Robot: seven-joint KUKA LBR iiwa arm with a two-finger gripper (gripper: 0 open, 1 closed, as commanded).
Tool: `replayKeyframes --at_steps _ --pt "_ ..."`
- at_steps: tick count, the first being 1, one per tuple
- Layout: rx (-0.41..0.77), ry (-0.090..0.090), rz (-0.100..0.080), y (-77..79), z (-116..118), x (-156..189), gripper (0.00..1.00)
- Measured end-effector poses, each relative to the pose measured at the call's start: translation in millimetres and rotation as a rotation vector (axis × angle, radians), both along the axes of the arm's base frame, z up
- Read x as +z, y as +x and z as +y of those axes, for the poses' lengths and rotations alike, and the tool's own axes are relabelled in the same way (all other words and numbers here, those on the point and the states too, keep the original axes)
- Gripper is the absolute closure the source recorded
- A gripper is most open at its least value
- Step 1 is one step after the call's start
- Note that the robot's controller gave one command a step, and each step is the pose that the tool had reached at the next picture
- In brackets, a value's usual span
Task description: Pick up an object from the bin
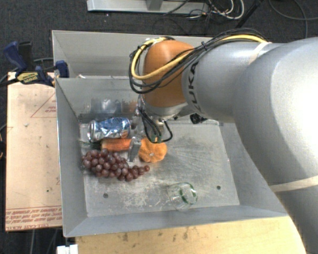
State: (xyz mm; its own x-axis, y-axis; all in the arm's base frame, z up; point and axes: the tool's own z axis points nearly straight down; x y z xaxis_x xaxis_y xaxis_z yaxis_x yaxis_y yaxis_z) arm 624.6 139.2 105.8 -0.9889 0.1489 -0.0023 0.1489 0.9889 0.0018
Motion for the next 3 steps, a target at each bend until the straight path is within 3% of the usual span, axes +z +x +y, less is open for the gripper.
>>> replayKeyframes --at_steps 1,2,3 --pt "0.026 -0.008 0.000 -9.6 37 -26 0.00" --pt "0.046 0.008 -0.019 -7.7 73 -32 1.00" --pt "0.049 0.009 -0.019 -7.9 71 -32 1.00"
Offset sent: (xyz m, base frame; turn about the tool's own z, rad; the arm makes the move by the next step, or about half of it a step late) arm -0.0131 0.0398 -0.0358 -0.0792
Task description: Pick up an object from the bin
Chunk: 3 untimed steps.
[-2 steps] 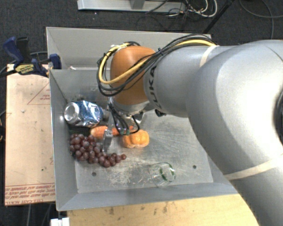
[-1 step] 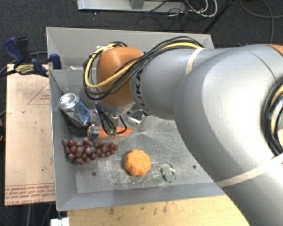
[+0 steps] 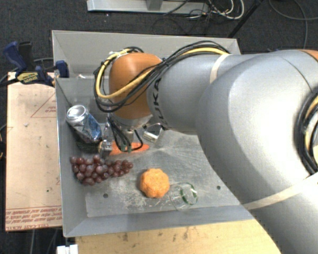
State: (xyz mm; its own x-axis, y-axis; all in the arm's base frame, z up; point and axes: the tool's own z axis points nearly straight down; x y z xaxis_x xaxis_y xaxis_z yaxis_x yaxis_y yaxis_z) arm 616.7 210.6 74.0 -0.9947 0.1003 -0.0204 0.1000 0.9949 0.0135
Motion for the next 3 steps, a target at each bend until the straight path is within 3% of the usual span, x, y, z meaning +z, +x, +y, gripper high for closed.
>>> replayKeyframes --at_steps 2,3 --pt "0.002 -0.010 0.020 -4.3 -2 18 1.00" --pt "0.001 -0.010 0.021 -4.1 -3 35 1.00"
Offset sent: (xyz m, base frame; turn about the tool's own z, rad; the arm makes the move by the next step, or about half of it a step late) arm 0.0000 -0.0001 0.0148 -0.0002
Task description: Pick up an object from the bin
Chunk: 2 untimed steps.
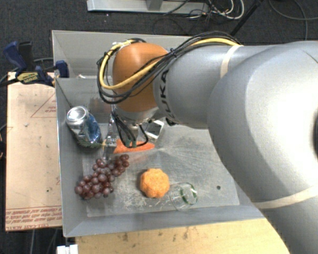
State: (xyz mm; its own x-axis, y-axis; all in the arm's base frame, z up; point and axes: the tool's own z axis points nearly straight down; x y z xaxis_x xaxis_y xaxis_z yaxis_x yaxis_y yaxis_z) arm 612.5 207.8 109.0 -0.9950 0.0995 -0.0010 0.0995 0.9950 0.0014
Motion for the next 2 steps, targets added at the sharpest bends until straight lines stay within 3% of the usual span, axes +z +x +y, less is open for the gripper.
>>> replayKeyframes --at_steps 2 --pt "0.000 0.001 -0.002 0.5 0 28 1.00"
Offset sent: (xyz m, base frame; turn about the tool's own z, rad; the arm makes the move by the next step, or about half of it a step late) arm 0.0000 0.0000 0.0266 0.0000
